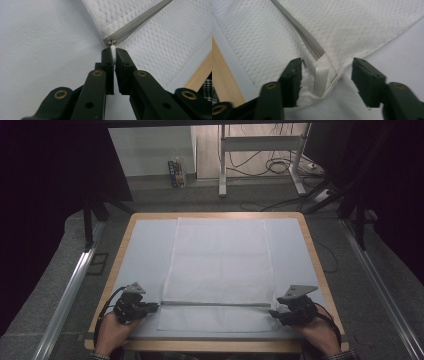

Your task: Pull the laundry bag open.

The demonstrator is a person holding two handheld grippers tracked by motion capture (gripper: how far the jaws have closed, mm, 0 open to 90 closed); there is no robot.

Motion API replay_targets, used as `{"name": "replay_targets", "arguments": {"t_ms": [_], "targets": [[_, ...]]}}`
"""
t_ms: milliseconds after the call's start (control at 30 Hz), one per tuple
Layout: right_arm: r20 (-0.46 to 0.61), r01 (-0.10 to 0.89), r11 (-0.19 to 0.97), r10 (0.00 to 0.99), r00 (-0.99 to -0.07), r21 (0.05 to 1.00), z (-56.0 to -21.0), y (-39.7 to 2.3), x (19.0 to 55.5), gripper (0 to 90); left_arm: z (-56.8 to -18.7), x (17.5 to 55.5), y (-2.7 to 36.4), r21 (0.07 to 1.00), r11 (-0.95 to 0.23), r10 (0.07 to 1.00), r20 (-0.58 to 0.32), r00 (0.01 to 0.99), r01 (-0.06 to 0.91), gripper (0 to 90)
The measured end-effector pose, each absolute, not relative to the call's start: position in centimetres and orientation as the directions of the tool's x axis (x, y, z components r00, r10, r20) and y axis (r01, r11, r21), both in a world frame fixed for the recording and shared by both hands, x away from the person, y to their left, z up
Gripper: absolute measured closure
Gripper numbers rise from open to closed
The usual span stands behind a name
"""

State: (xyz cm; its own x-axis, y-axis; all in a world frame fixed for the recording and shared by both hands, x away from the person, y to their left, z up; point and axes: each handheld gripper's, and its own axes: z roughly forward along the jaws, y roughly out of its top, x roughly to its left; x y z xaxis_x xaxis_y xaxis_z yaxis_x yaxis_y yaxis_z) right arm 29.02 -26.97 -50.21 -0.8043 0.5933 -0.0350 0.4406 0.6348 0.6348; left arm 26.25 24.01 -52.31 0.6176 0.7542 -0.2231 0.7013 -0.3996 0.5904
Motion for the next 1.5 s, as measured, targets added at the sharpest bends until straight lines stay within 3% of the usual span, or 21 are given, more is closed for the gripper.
{"name": "replay_targets", "arguments": {"t_ms": [333, 633, 967, 1233, 1500], "targets": [[-0.04, 0.435, 0.596, 0.618, -0.785, 0.675, -50.2, -26.7, 29.5, 13.0, -52.2, 26.0, 23.0, 0.659, -0.427, 0.761, -0.108, 0.64, 0.619, 38.3], [-0.001, 0.455, 0.552, 0.637, -0.771, 0.699, -49.8, -26.8, 29.4, 3.9, -51.6, 25.0, 23.1, 0.708, -0.393, 0.778, -0.084, 0.623, 0.587, 12.2], [0.024, 0.474, 0.517, 0.657, -0.753, 0.713, -49.4, -27.6, 28.5, 0.0, -51.4, 23.4, 24.4, 0.731, -0.342, 0.81, -0.088, 0.579, 0.59, 2.7], [0.025, 0.48, 0.498, 0.675, -0.737, 0.722, -49.4, -28.5, 27.7, 0.0, -51.9, 21.7, 25.7, 0.75, -0.334, 0.848, -0.027, 0.53, 0.572, 0.1], [0.028, 0.498, 0.488, 0.694, -0.72, 0.717, -50.0, -29.4, 27.0, 0.0, -52.5, 21.3, 26.1, 0.744, -0.327, 0.859, -0.022, 0.511, 0.583, 0.0]]}}
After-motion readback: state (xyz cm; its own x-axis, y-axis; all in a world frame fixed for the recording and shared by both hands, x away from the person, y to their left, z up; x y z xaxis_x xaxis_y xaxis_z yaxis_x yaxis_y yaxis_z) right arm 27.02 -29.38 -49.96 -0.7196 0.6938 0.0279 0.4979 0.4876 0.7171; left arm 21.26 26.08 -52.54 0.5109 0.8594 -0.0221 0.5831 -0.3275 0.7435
